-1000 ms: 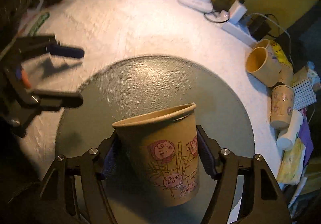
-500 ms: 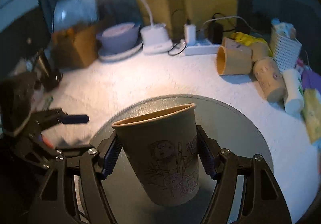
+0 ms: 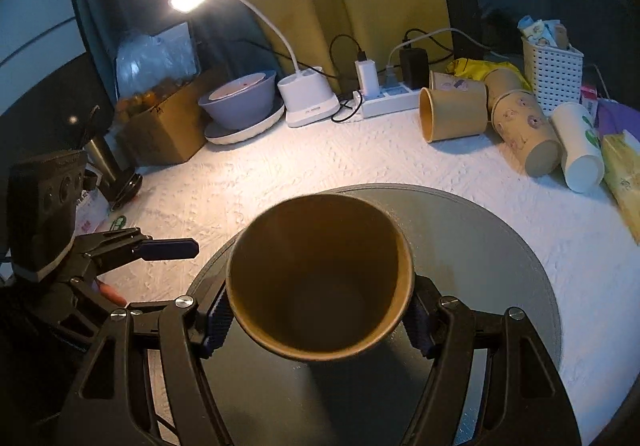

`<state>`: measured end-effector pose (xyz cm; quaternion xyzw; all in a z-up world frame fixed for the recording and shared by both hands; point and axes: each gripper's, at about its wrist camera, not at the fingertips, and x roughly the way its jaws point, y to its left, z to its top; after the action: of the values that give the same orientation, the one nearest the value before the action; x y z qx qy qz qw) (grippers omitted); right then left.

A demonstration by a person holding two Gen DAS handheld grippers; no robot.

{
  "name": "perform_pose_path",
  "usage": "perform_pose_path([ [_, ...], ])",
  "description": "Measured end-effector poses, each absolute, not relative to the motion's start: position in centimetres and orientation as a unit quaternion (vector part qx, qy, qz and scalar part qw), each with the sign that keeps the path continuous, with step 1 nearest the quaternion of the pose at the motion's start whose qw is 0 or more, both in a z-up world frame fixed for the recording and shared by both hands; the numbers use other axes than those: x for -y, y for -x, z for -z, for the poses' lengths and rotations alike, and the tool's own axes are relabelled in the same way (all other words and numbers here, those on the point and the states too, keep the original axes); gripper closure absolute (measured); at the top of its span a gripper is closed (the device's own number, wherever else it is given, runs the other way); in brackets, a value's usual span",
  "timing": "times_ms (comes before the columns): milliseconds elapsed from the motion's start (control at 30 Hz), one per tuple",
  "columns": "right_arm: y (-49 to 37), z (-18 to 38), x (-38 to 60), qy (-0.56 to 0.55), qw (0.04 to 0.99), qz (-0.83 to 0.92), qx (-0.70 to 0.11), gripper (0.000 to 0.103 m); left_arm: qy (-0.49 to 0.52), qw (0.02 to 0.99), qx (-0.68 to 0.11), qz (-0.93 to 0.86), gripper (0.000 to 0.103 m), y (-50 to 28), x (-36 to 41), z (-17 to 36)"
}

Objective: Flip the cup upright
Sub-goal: 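Lower the upright cup onto the grey mat and open the right gripper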

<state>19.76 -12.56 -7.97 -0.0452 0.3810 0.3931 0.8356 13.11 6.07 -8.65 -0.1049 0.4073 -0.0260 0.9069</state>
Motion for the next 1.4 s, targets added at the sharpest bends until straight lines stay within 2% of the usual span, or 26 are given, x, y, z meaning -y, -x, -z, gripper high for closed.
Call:
perform_pose_path([
  [767,-17.9,8.3,14.2,0.098,0.866,-0.319,-0.374,0.028,0.097,0.914,-0.394,0.032,0.020,-11.5,-4.0,7.5],
  [1400,-11.6,6.3,15.9,0.104,0.884,-0.281,-0.358,0.027,0.085,0.927,-0.360,0.069,0.020,-7.3,-1.6,6.0],
])
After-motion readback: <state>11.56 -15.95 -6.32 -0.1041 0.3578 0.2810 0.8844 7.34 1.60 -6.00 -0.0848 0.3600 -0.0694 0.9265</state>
